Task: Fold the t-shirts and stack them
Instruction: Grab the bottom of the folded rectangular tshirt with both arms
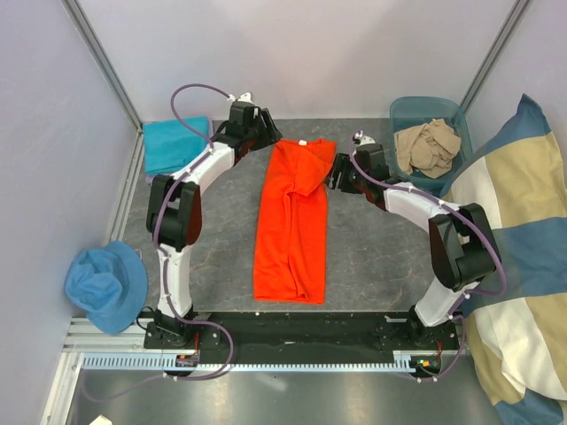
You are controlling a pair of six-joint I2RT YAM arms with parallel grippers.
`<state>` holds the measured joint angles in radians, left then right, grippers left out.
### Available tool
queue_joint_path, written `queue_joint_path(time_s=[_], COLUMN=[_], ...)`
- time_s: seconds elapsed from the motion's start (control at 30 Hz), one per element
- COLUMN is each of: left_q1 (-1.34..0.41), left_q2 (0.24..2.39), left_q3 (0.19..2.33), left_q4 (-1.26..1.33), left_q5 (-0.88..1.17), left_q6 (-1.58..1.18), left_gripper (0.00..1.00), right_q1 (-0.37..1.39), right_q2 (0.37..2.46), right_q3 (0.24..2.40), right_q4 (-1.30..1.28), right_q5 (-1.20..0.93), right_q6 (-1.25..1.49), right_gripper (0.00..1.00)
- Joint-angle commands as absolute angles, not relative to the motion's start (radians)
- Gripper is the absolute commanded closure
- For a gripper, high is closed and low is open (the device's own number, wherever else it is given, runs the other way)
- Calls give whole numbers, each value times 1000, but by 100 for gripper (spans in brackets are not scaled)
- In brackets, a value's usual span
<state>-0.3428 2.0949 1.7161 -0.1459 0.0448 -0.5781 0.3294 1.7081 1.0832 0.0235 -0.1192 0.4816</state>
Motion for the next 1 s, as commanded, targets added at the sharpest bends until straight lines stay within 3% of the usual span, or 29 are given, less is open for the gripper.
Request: queue_joint_path(time_s=[0.0, 0.43, 0.97], left_q1=[-313, -290, -279], left_q2=[2232, 2502, 2548], left_q3=[1876, 2160, 2146], left_q4=[-150, -146, -130], left_q5=[135, 239, 239], left_q6=[-512, -520, -537], left_gripper=[35, 34, 37], right_q1=[382, 471, 514], right_q2=[1657, 1678, 1767], right_q3=[1055, 1008, 960], right_q4=[37, 81, 123], right_q5=[-146, -143, -140], right_q6=[489, 526, 560], right_gripper=[31, 31, 31])
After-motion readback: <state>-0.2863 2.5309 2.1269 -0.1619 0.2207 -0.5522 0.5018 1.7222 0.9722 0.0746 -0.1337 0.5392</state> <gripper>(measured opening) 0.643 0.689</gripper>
